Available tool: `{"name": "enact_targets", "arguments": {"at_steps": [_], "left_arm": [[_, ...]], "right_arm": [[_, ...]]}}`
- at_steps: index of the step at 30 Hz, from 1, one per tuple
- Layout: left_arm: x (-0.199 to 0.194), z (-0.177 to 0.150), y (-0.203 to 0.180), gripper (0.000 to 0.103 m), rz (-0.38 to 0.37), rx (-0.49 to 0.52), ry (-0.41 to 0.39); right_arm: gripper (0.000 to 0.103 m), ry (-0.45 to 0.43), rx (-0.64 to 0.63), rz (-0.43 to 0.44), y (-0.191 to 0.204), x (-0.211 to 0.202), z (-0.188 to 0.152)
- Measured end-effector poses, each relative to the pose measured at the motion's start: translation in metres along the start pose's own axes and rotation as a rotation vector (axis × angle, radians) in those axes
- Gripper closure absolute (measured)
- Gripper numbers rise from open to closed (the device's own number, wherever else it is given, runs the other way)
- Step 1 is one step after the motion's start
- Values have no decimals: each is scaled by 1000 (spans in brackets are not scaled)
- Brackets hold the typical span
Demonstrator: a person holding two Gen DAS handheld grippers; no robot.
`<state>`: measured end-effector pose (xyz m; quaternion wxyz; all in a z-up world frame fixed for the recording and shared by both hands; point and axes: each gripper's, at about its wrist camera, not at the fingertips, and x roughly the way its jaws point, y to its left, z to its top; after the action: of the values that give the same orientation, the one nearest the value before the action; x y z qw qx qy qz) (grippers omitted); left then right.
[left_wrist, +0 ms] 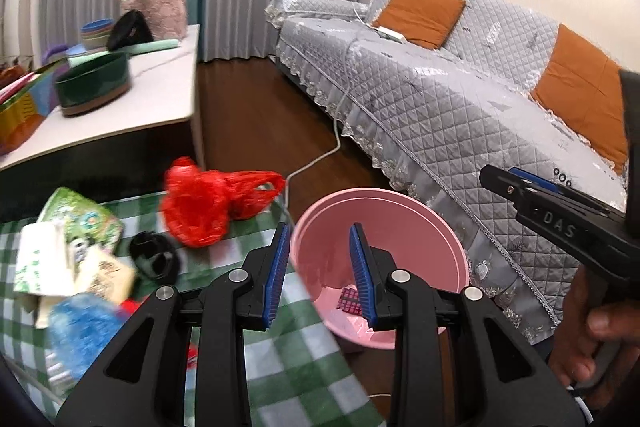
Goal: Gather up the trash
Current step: 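Grasp the red plastic bag with the right tool while the left tool grasps the blue plastic bag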
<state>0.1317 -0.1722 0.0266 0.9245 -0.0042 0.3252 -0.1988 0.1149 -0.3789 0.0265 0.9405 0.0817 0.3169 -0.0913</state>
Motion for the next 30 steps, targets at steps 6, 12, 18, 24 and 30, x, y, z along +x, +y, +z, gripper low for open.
{"name": "enact_targets", "arguments": {"at_steps": [6,12,18,24,30], "left_arm": [[-44,-5,39,72,49,-25,-42],[-84,-11,94,72,120,-77,-67],[-105,-32,151,72,186,-171,-81],[-97,-62,188,72,216,-281,-46],[-76,-74,196,72,171,-313,-3]], "right_arm": [[62,-38,-49,43,27,-15,-1],[69,-64,-68,111,50,-26,-1],[73,-97,-81,170,78,-29,3],[73,-53,-115,241,114,-9,-7],[73,-6,-164,293,146,8,-25]]}}
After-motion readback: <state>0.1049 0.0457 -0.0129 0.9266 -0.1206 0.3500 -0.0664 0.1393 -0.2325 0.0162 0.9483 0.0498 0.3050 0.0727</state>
